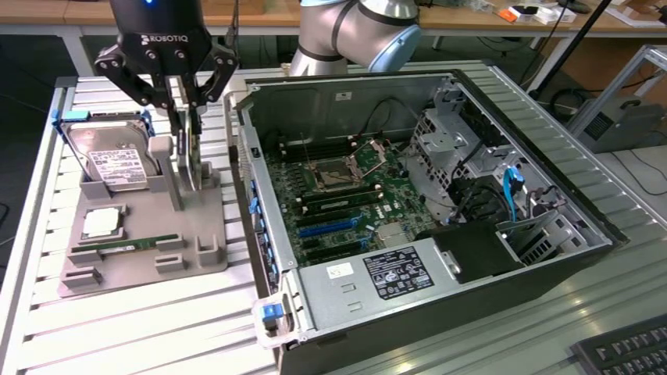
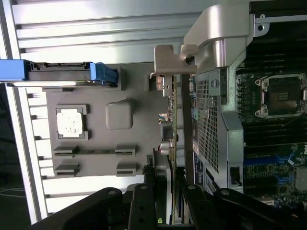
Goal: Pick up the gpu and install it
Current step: 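Pick up the gpu and move the gpu toward the slot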
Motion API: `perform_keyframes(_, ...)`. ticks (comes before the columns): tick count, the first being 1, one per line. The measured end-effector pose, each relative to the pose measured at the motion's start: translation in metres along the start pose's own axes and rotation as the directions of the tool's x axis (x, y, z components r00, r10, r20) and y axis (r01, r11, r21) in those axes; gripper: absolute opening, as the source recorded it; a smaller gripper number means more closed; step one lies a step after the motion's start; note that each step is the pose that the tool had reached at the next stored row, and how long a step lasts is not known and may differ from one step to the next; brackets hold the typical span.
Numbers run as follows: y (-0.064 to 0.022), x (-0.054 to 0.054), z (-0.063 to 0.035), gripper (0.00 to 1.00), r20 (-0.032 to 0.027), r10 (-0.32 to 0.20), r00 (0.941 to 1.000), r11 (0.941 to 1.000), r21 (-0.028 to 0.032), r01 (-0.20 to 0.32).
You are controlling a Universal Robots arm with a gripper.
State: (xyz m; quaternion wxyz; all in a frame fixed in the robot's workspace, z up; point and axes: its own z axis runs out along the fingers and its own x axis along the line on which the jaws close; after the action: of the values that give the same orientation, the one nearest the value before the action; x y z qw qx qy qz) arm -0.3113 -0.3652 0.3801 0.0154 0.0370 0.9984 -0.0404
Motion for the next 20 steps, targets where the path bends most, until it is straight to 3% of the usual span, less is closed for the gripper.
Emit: perform_keyframes(20,-0.0008,-0.0003,-0.0103,0.27,0.0,0.0,1.0,1.0,0.0,0.0)
